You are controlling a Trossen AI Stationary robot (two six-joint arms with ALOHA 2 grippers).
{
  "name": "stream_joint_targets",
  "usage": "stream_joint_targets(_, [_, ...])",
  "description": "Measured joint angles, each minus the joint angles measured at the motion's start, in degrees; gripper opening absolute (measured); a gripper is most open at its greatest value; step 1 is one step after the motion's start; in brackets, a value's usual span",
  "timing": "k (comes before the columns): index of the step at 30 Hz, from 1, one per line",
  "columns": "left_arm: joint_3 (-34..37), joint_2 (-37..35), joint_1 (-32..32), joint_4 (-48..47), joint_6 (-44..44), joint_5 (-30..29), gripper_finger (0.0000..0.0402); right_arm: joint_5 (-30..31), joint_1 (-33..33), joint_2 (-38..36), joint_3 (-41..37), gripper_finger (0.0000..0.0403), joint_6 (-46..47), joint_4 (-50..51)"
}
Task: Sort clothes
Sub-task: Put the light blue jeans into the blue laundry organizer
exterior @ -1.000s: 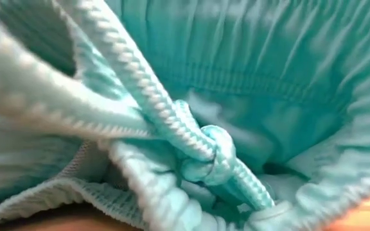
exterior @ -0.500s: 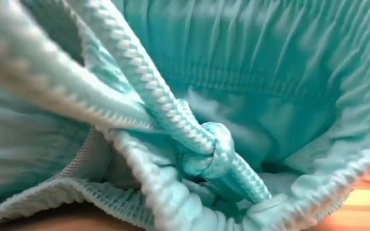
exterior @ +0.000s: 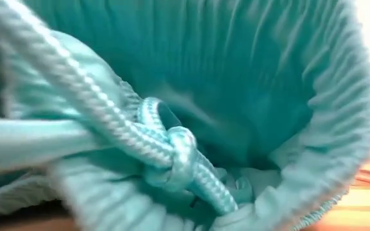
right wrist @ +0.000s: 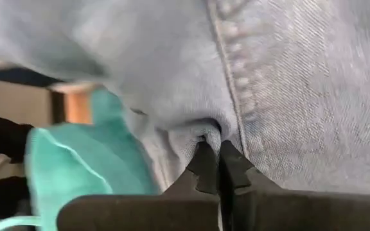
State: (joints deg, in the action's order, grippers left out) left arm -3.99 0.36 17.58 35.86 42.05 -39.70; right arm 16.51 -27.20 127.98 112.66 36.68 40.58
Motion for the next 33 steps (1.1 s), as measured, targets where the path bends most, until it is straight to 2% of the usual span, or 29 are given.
stream_joint_targets(19, [0.0, 0.0, 0.0, -2.2, 0.8, 0.0, 0.0006, 0.1, 1.6, -0.1, 21.1, 0.0, -19.8, -1.1])
stream_joint_targets(22, [0.0, 0.0, 0.0, -2.9, 0.7, 0.4, 0.0006, 0.1, 2.2, -0.1, 22.3, 0.0, -22.6, -3.6])
stream_joint_targets(28, [0.0, 0.0, 0.0, -3.5, 0.7, 0.4, 0.0006, -2.2, 3.5, -0.2, 22.2, 0.0, -26.1, -15.7])
stream_joint_targets(33, [0.0, 0.0, 0.0, -4.3, 0.7, 0.4, 0.0006, -3.5, 3.9, -0.2, 22.1, 0.0, -28.3, -19.9])
